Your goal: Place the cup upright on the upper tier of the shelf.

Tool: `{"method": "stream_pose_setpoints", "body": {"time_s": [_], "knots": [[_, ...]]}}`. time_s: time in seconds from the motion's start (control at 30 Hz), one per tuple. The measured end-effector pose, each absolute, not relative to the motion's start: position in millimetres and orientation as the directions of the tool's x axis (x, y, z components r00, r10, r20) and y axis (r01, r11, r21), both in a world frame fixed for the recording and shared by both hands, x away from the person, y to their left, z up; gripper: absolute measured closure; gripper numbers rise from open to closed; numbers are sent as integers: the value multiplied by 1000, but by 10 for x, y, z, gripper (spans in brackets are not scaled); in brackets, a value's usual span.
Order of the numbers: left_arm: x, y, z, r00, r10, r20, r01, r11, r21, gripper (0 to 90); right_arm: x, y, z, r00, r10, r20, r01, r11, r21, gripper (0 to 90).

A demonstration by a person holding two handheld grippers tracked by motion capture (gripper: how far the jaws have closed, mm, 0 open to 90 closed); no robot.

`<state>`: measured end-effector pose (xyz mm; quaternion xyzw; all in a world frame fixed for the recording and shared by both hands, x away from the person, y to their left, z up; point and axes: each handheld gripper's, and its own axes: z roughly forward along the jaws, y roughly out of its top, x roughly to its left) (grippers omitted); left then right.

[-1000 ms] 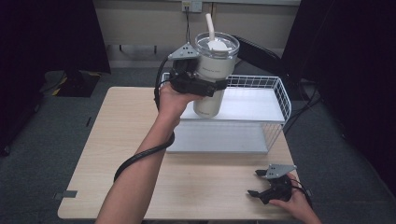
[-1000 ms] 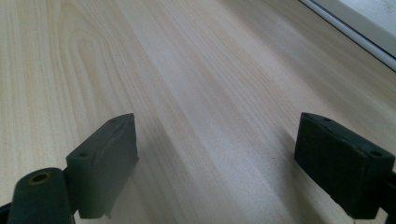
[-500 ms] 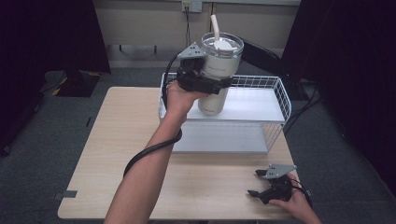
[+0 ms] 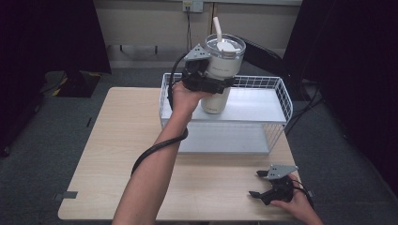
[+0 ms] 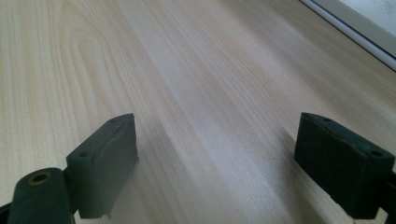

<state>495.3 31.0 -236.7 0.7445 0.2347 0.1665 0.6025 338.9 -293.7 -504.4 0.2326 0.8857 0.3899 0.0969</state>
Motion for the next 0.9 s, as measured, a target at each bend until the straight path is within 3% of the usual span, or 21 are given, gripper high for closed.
{"method": "stream_pose_setpoints", "body": {"time_s": [0.9], "knots": [[5077,230,-2452,826,563,9,114,-182,977,85,3391,-2939,-5045,-875,484,10,334,589,736,127]]}}
